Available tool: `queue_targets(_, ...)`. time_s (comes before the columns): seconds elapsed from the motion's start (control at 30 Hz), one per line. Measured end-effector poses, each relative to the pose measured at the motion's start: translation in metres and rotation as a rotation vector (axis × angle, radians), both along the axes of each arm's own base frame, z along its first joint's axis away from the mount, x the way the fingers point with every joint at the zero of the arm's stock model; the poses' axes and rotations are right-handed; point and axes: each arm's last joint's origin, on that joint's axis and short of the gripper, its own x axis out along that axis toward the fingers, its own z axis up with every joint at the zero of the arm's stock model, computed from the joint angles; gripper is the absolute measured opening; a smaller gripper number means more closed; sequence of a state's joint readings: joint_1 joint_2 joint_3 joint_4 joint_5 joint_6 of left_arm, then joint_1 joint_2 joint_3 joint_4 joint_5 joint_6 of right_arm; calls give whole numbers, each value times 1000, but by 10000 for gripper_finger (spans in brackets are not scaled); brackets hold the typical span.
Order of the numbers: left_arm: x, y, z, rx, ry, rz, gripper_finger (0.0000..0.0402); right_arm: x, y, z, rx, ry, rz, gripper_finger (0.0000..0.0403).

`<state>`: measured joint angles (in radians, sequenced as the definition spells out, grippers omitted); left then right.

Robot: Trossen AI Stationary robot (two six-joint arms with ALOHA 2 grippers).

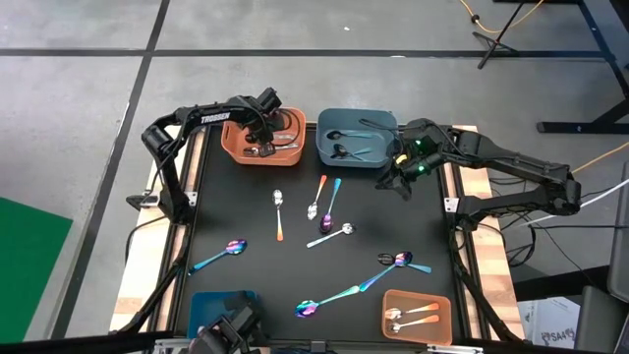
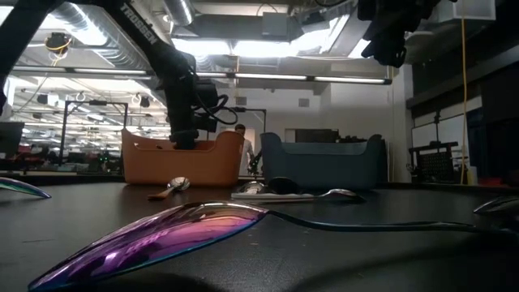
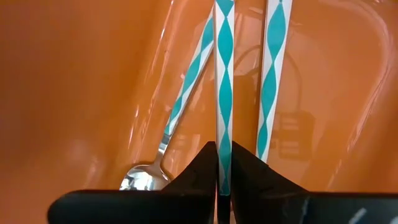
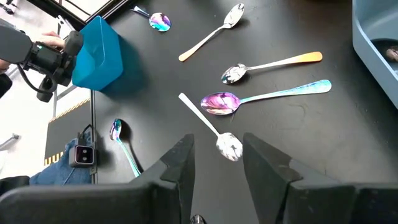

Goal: Sort silverware by color (type)
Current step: Put the white patterned spoon into the top orange bin

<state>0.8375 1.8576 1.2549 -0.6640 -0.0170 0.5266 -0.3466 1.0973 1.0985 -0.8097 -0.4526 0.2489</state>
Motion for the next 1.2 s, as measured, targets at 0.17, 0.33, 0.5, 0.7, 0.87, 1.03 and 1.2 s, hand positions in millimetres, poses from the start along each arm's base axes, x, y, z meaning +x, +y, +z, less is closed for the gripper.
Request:
queue_targets(0.17,0,0,0,-1,0,1,21,0,0,0,0,0,0,120)
queue_targets(0.33,0,0,0,4,3,44,26,0,0,0,0,0,0,120)
queue_targets(0.5,-1,1,0,5,1,76,58,0,0,0,0,0,0,120)
queue_targets(0.7,-1,1,0,5,0,77,93,0,0,0,0,0,0,120)
queue_targets(0.87,0,1,0,5,0,77,98,0,0,0,0,0,0,120)
queue_targets(1.03,0,1,0,6,-1,77,98,0,0,0,0,0,0,120)
queue_targets(1.2,0,1,0,0,-7,102,99,0,0,0,0,0,0,120)
